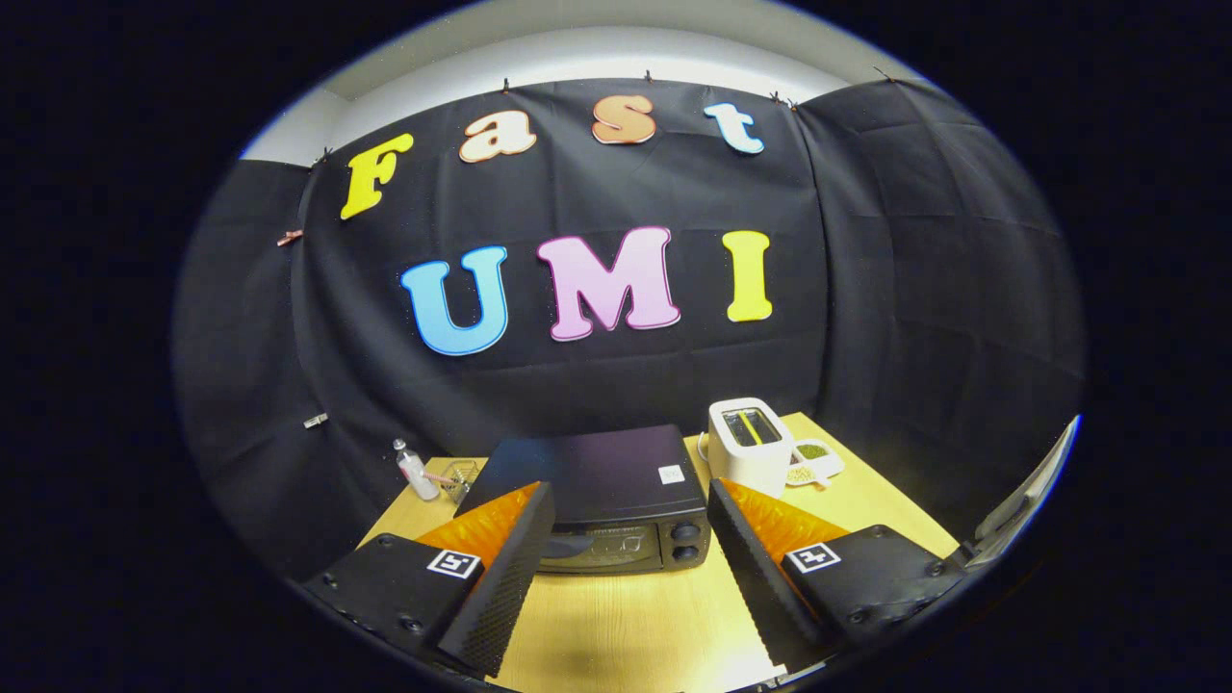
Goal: Open the toaster oven, put the food inside, and close the toaster oven door.
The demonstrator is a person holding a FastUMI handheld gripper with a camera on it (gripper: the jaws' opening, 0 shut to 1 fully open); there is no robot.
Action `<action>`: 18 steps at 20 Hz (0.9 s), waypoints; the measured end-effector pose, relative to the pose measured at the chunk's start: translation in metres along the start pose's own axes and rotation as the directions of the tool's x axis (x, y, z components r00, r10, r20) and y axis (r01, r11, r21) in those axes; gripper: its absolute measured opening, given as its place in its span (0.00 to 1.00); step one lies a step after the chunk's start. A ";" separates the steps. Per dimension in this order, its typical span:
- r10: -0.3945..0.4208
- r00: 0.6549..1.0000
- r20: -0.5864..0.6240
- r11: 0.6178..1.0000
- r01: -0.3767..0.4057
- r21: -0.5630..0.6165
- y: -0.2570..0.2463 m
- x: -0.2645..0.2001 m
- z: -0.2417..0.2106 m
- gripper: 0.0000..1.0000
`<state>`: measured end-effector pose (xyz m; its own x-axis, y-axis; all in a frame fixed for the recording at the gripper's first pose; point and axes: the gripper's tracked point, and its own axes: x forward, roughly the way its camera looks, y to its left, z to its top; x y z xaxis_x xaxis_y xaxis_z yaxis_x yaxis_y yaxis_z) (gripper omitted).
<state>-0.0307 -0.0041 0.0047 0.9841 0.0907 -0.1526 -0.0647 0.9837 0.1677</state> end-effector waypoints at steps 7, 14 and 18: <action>-0.025 0.991 0.135 0.992 0.040 -0.115 -0.021 -0.036 0.049 0.98; -0.047 0.987 0.153 0.994 0.062 -0.091 -0.031 -0.041 0.054 0.99; -0.046 0.988 0.150 0.991 0.064 -0.116 -0.034 -0.036 0.053 0.99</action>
<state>-0.0550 -0.0487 0.0558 0.9997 0.0212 -0.0123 -0.0206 0.9988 0.0436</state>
